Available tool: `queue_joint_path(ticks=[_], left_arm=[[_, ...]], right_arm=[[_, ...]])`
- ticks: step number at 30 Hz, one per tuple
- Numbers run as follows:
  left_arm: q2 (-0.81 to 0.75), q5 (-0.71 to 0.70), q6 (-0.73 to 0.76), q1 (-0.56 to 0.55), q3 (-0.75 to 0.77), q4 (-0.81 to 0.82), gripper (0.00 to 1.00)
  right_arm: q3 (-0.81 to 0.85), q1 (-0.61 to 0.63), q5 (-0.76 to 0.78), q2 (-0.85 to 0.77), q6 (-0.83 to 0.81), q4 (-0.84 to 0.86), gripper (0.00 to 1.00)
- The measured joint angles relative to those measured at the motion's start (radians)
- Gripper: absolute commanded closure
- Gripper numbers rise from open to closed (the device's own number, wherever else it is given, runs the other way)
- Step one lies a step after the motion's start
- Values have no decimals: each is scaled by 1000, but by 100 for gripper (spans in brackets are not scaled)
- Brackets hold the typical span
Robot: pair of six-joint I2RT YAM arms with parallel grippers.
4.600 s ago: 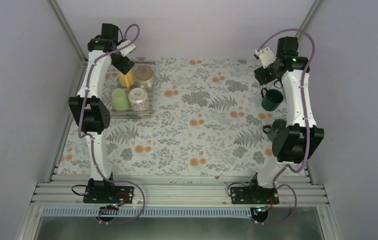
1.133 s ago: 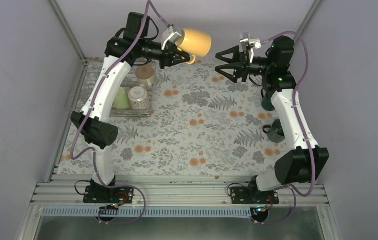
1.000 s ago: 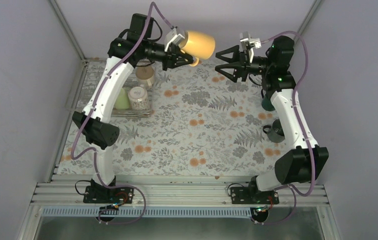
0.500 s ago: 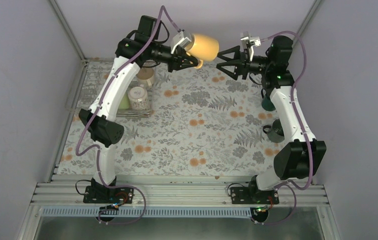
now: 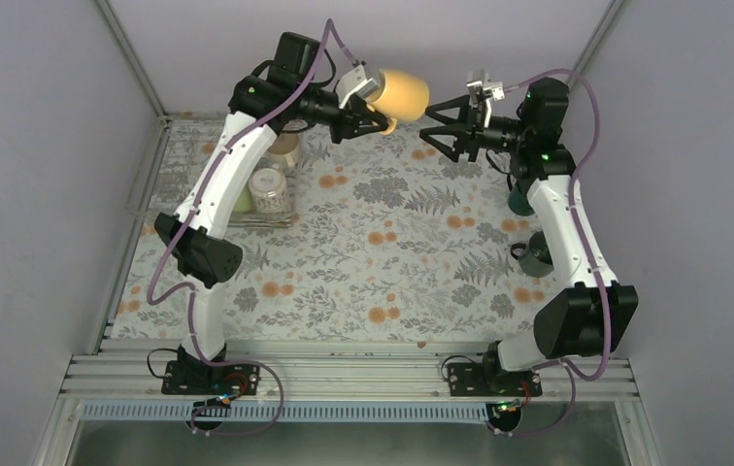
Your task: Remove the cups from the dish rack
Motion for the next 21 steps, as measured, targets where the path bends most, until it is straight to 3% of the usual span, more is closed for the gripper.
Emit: queue_joint_path(ticks=[21], left_arm=[[-7, -61, 27, -14, -5, -4, 98]], right_arm=[[-26, 25, 92, -81, -89, -78, 25]])
